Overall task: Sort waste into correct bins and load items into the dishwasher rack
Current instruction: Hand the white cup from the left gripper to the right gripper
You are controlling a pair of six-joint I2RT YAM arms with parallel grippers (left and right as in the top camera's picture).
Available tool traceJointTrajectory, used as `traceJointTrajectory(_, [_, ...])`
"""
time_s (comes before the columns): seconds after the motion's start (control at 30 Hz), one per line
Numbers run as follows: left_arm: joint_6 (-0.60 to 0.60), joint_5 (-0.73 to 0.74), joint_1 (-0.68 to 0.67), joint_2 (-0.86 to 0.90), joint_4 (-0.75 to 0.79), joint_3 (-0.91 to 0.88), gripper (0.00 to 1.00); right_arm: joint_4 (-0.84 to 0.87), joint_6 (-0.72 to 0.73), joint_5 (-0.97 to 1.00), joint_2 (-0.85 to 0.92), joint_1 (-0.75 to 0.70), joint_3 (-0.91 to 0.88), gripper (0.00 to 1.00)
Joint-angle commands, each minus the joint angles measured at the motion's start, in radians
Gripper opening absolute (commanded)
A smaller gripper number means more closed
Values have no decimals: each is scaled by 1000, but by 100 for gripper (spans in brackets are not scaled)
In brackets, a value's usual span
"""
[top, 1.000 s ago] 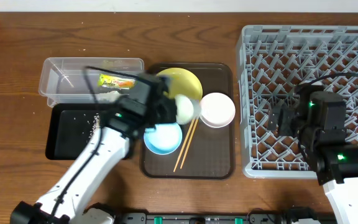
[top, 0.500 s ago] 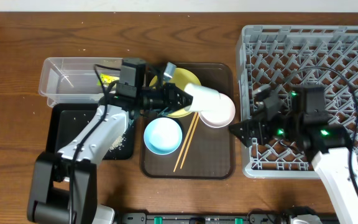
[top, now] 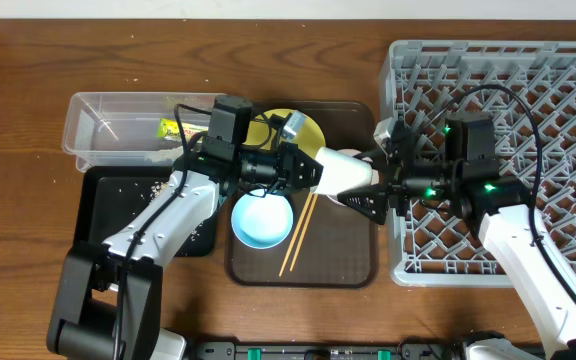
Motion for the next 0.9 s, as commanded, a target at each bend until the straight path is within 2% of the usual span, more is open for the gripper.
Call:
traceJointTrajectory(0.0, [-19, 42, -3, 0, 2, 11, 6, 23, -39, -108, 5, 7, 13, 98])
traceJointTrajectory(0.1, [-39, 45, -3, 0, 2, 11, 6, 41, -55, -140, 5, 7, 13, 95])
traceJointTrajectory(0.2, [-65, 52, -3, 0, 6, 11, 6, 38, -57, -150, 5, 7, 13, 83])
traceJointTrajectory(0.43, [-150, 105, 1, 0, 77, 11, 6, 39, -57, -148, 5, 6, 13, 83])
traceJointTrajectory(0.87, [-155, 105, 1, 0, 88, 11, 6, 58, -57, -149, 5, -37, 13, 73])
